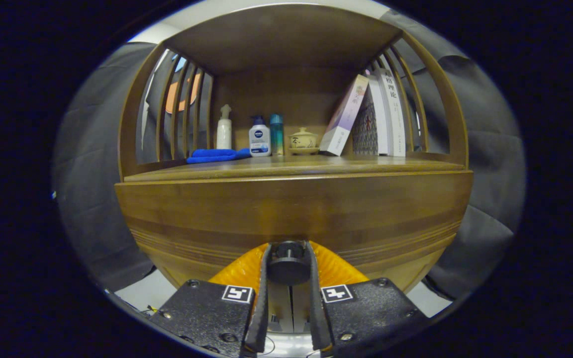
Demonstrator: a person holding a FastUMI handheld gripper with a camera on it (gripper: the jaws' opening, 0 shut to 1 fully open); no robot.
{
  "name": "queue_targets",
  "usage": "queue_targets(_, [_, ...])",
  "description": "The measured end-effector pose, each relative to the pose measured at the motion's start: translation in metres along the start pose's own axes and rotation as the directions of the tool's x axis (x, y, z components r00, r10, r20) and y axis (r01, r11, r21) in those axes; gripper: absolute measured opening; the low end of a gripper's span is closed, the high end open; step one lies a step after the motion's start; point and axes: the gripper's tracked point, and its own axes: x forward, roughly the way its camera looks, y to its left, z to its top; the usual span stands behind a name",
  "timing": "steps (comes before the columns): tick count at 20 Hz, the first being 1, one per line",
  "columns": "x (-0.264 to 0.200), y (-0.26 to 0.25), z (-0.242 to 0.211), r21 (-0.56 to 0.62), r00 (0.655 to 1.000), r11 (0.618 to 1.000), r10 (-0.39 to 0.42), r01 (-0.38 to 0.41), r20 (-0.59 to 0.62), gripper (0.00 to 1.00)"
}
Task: Pull open the drawer, take out the items inside it, and place them on the countertop above the cabinet.
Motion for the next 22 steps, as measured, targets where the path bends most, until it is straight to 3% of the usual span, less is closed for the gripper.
queue_targets(22, [-0.145, 0.003, -0.047, -0.039, 0.995, 0.995, 0.089, -0.090, -0.037, 0.36])
